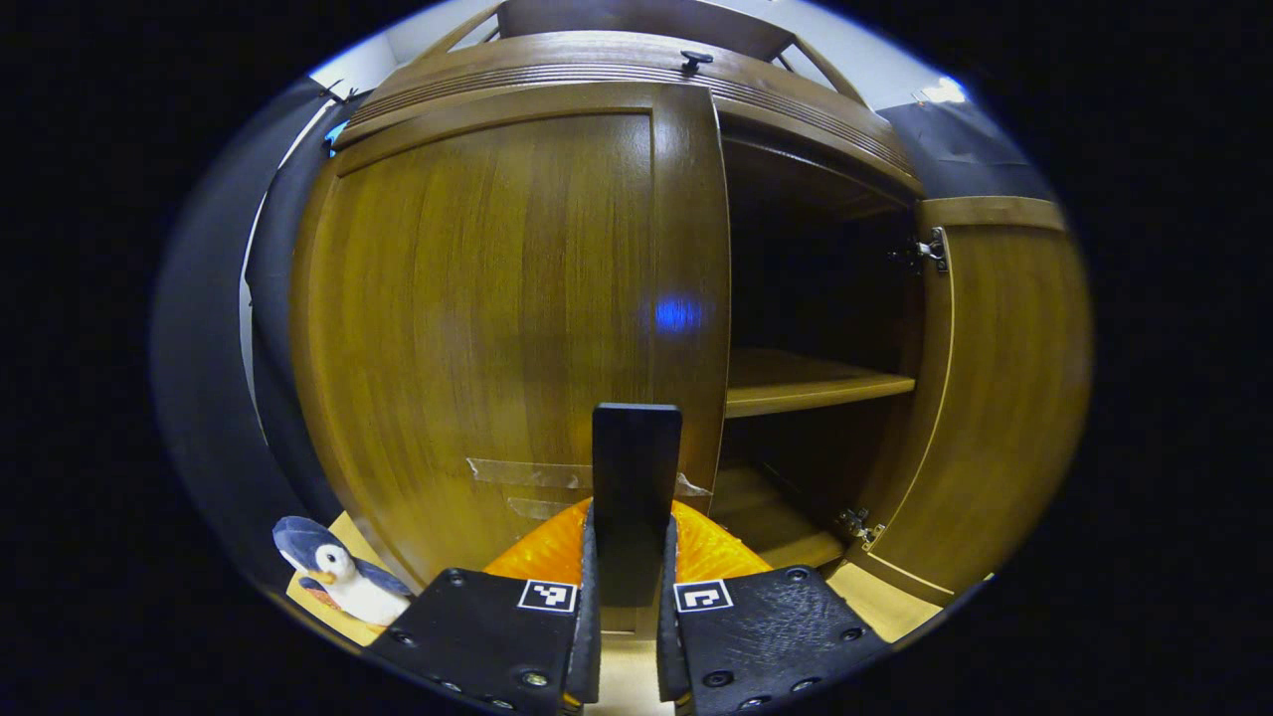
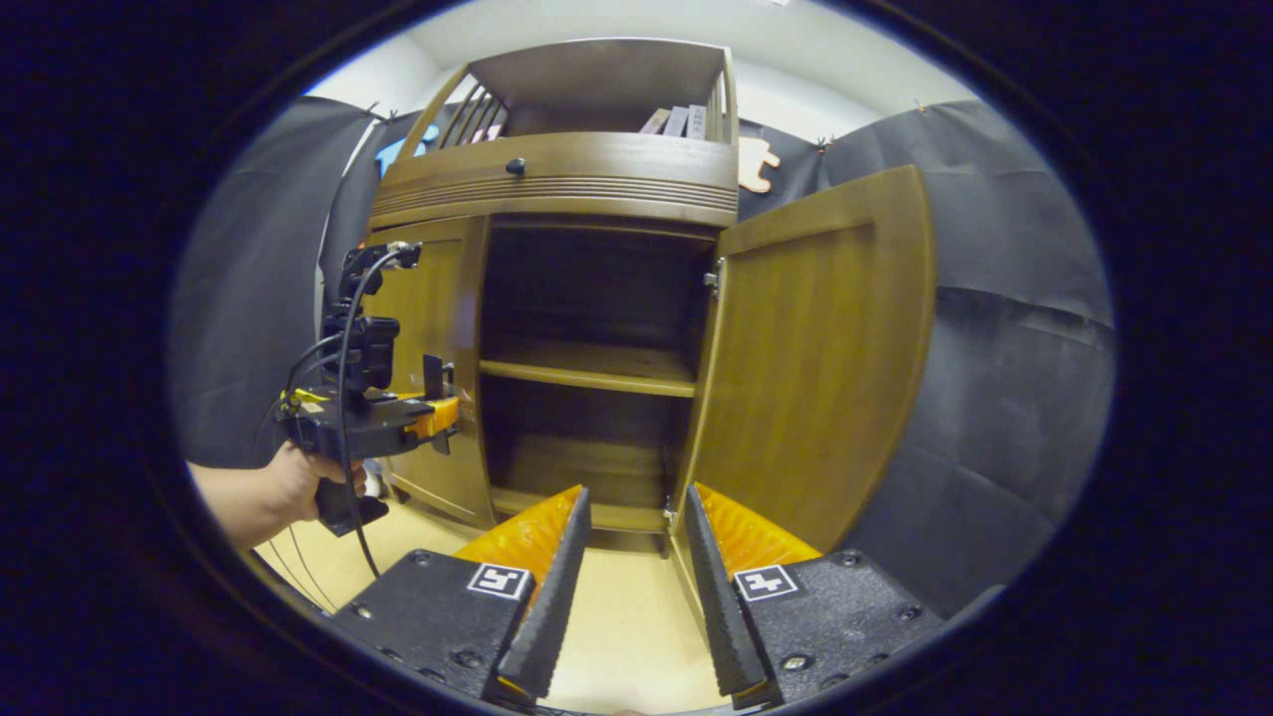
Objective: Open the right door of the double-door shoe cabinet with the right hand, and open the left door with the left hand.
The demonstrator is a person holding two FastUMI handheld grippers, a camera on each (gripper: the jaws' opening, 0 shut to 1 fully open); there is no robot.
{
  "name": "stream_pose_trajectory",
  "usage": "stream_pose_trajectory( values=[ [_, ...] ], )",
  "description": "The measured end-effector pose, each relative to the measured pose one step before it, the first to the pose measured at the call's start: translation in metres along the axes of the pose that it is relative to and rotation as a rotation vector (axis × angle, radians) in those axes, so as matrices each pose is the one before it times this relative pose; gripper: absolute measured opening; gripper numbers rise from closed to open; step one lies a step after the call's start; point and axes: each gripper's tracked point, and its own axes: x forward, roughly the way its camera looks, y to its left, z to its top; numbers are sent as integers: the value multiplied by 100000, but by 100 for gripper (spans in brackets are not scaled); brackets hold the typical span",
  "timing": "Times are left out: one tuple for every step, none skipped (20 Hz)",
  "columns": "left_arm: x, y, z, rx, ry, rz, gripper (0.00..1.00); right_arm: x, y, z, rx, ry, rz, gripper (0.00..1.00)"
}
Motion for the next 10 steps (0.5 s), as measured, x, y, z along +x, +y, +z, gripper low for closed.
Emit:
stream_pose_trajectory(
  values=[
    [-568,78,-63,-223,10,-30,21,283,447,-146,425,297,1178,70],
    [-596,52,-65,-234,126,-152,21,98,243,74,443,44,1284,64],
    [-652,165,-110,140,73,15,21,188,129,80,376,24,1067,64],
    [-629,150,-45,388,-22,140,21,256,193,141,349,-2,1352,64],
    [-590,120,-95,177,109,345,21,324,200,34,230,157,1282,64],
    [-582,164,-66,34,6,428,21,312,90,45,-13,102,907,64],
    [-499,254,-138,10,-179,623,21,321,145,63,150,-86,1007,64],
    [-524,127,1,-53,-81,683,21,251,106,146,66,-62,633,64],
    [-537,163,5,75,-102,699,21,228,168,-30,205,-125,1095,64],
    [-443,166,-33,252,48,542,21,254,186,42,67,-6,930,64]
  ],
)
